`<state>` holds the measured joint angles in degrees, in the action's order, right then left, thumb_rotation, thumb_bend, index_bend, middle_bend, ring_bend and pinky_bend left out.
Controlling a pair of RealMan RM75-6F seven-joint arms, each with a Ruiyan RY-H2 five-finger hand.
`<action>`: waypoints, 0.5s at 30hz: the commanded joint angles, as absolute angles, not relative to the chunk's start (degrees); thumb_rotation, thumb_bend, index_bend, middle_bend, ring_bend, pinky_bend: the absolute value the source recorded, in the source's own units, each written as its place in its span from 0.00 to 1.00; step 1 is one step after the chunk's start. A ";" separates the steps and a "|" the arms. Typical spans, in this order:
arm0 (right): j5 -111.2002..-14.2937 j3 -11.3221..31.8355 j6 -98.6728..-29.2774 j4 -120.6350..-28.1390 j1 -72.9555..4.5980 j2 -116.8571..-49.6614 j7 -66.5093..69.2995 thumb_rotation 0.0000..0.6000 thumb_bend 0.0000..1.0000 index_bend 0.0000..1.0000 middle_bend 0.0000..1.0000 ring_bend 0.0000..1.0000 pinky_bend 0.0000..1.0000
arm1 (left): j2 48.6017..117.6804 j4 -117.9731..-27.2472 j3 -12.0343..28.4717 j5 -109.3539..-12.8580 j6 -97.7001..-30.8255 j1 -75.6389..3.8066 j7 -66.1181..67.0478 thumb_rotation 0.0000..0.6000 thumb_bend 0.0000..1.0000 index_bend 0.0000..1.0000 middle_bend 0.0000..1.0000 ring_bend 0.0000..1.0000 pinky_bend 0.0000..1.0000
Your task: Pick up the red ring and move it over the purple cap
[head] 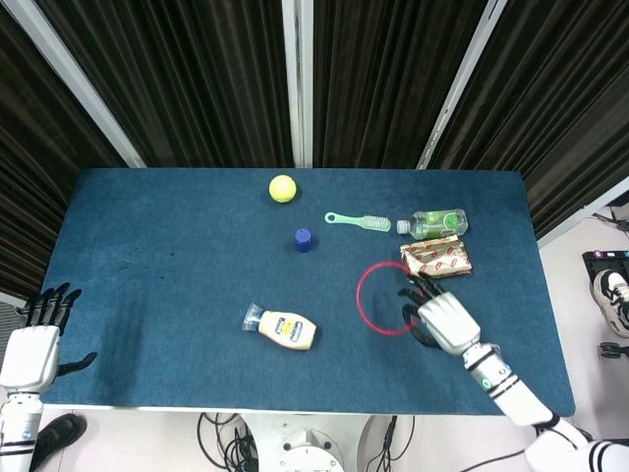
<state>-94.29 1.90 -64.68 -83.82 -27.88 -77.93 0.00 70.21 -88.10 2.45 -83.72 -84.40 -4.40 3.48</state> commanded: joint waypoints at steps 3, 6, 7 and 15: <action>-88.17 8.84 -57.05 -87.09 -35.01 -75.98 -0.21 1.00 0.36 0.68 0.24 0.00 0.00 | 70.10 -88.49 2.40 -83.60 -84.33 -4.40 3.95 1.00 0.06 0.11 0.00 0.00 0.00; -84.32 12.18 -51.72 -86.66 -39.50 -76.42 -1.40 1.00 0.36 0.68 0.24 0.00 0.00 | 69.92 -88.86 2.41 -83.42 -84.50 -4.24 4.27 1.00 0.07 0.11 0.00 0.00 0.00; -83.07 13.04 -50.07 -86.19 -40.85 -76.77 -1.83 1.00 0.36 0.68 0.24 0.00 0.00 | 69.85 -89.00 2.39 -83.38 -84.55 -4.18 4.38 1.00 0.07 0.11 0.00 0.00 0.00; -71.92 17.38 -37.79 -76.50 -52.23 -84.45 -7.09 1.00 0.36 0.68 0.24 0.00 0.00 | 69.82 -89.23 2.32 -82.53 -84.32 -3.85 4.65 1.00 0.07 0.11 0.00 0.00 0.00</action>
<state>-75.03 15.69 -41.11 -80.28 -49.19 -81.26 -4.98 69.82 -89.22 2.32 -82.53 -84.31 -3.86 4.64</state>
